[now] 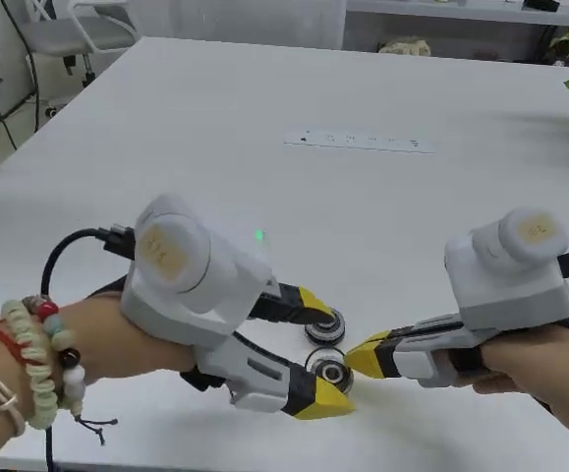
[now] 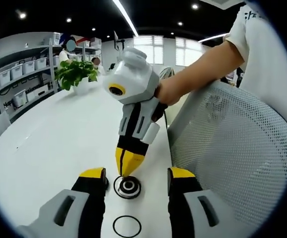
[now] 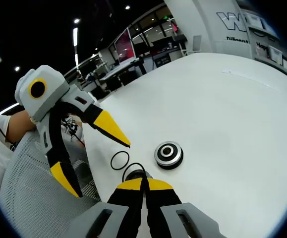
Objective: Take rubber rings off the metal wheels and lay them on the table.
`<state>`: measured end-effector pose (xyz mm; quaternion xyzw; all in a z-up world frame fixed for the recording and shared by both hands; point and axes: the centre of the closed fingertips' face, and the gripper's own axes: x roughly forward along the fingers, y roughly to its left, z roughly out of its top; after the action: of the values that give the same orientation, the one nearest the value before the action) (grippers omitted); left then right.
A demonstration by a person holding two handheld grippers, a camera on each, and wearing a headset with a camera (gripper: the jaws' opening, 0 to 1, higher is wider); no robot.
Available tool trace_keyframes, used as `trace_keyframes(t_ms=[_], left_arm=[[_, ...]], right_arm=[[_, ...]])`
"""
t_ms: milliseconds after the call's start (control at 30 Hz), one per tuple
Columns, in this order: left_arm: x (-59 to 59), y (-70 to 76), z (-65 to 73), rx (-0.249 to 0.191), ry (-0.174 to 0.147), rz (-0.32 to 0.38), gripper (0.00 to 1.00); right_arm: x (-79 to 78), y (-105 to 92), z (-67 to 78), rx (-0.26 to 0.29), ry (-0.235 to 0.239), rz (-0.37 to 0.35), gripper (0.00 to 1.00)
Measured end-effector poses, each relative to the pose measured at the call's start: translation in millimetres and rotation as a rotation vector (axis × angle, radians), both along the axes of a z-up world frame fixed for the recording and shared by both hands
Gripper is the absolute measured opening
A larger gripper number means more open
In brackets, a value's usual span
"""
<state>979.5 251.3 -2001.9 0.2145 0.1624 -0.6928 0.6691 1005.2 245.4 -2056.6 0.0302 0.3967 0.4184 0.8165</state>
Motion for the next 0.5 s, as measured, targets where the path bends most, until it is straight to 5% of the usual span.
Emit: trace_keyframes(t_ms=[200,500], left_arm=[[3.7,7.4,27.6,-0.04,-0.031,0.015,0.53],[5.7,42.2,50.9,-0.06,-0.06,0.086,0.62]], right_arm=[[2.2,0.3,4.6,0.015,-0.009,-0.008,0.0],[5.3,1.1,10.7,0.037,-0.021,-0.019,0.0]])
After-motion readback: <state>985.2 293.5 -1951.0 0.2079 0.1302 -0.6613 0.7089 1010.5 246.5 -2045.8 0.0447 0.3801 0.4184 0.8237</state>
